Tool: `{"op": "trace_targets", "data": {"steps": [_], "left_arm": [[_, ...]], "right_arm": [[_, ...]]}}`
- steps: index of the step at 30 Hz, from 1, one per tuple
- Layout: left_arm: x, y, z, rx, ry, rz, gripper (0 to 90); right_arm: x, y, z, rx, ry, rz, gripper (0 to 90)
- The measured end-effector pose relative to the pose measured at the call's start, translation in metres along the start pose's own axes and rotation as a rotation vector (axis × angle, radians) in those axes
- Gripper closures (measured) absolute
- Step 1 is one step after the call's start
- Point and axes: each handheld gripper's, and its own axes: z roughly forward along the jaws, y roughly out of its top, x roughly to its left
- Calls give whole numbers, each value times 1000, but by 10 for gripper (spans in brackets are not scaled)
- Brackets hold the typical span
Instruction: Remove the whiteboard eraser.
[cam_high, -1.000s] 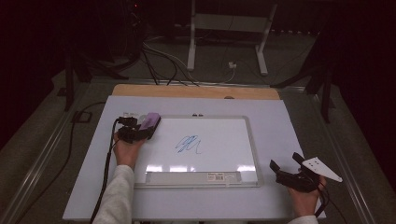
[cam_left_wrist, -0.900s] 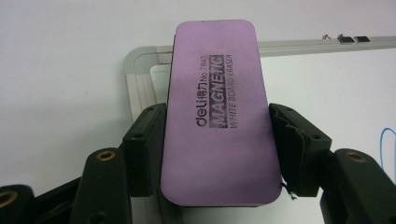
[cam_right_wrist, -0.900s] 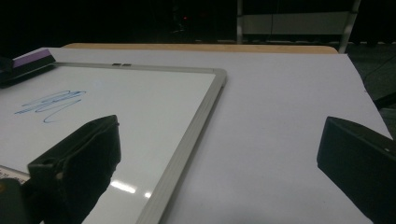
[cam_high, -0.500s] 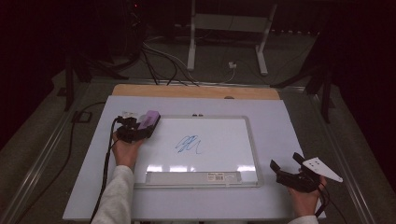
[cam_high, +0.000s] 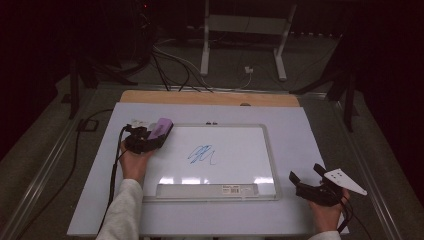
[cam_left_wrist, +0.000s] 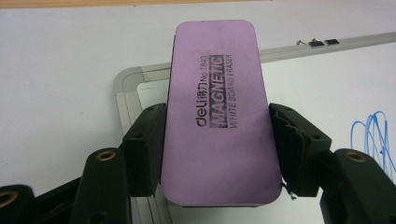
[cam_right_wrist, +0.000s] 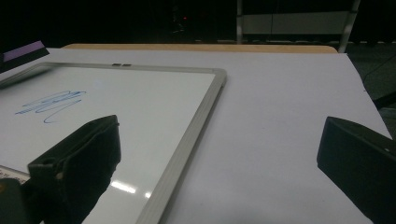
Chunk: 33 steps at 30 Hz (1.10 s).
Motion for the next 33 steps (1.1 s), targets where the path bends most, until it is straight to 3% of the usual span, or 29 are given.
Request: {"op": "trace_targets", "data": {"steps": [24, 33], "left_arm": [[-12, 1, -13, -15, -45, 77, 414], [-25, 0, -18, -25, -81, 112, 414]], "right_arm": [[1, 0, 0, 1, 0, 0, 0], [0, 0, -1, -2, -1, -1, 0]]}}
